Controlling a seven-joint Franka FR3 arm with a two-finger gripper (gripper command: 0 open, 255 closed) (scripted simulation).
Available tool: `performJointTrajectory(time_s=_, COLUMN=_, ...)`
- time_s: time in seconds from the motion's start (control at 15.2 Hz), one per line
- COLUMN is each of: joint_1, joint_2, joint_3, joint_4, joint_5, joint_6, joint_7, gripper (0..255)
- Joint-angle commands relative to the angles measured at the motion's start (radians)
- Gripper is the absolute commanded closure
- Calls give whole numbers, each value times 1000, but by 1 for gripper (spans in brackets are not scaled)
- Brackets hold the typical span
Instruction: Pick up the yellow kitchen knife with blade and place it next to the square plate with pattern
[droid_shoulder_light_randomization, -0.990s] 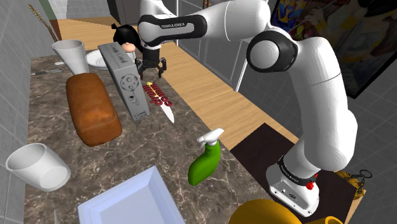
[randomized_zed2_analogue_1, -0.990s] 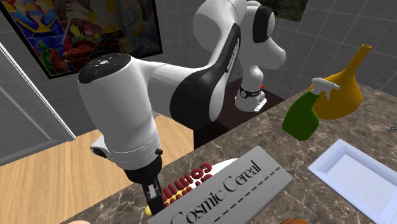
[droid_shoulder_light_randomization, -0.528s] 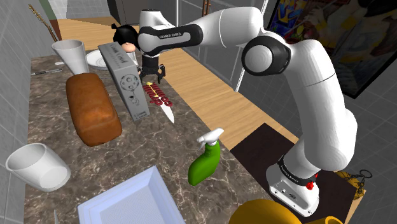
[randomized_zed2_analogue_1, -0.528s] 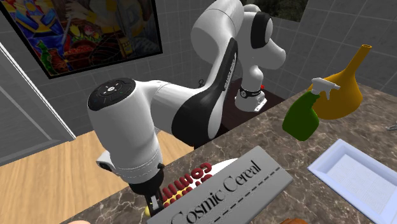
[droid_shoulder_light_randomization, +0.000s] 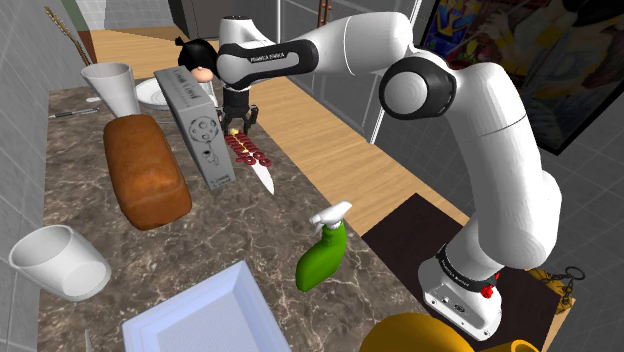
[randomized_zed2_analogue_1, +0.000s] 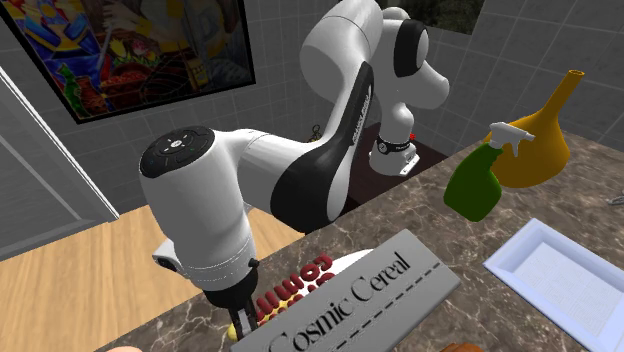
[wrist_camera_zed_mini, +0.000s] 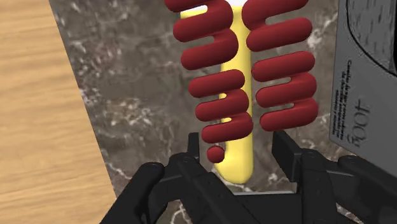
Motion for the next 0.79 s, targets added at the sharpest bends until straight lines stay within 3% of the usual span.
performJointTrajectory(time_s=0.0, joint_1=0, joint_2=0, joint_3=0, joint_4=0, joint_5=0, joint_6=0, joint_7=0, gripper=255)
performJointTrajectory(time_s=0.73, joint_1=1, joint_2=-11, joint_3=1, joint_4=22, joint_5=1, joint_6=-33, joint_7=1, gripper=255)
